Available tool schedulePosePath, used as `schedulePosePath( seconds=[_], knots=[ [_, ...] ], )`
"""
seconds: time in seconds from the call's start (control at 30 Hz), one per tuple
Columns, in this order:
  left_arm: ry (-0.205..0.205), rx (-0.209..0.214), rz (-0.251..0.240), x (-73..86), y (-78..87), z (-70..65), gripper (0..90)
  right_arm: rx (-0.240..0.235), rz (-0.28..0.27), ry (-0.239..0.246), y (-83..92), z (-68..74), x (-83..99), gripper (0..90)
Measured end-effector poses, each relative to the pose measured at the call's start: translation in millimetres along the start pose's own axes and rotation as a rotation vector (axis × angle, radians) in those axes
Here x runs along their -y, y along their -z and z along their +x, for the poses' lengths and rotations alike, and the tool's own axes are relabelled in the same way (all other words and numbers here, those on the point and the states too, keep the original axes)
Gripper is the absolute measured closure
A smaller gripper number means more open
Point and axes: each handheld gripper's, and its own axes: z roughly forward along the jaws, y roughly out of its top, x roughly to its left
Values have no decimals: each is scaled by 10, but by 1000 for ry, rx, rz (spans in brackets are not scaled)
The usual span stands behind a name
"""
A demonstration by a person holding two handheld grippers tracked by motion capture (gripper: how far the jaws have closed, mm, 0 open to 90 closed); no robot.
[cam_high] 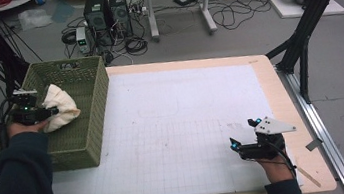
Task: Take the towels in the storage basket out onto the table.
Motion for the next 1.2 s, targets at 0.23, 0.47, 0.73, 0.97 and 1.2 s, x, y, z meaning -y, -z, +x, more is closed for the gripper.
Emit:
schedulePosePath(
  seconds=[0.23, 0.47, 0.73, 0.97, 1.2],
  knots=[
    [1, 31, -173, -54, 291, -64, 789, 1, -6, -5, 9, 2, -13, 91],
    [10, 77, -296, -115, 523, -166, 796, 0, -19, 1, 24, 4, -28, 91],
    [1, 134, -402, -249, 763, -328, 799, -1, -17, -1, 15, 16, -35, 91],
    [-38, 214, -469, -342, 908, -550, 800, 0, -16, 0, 11, 30, -37, 91],
    [-83, 277, -526, -429, 1025, -827, 800, -3, -13, 1, -5, 41, -39, 91]
  ],
)
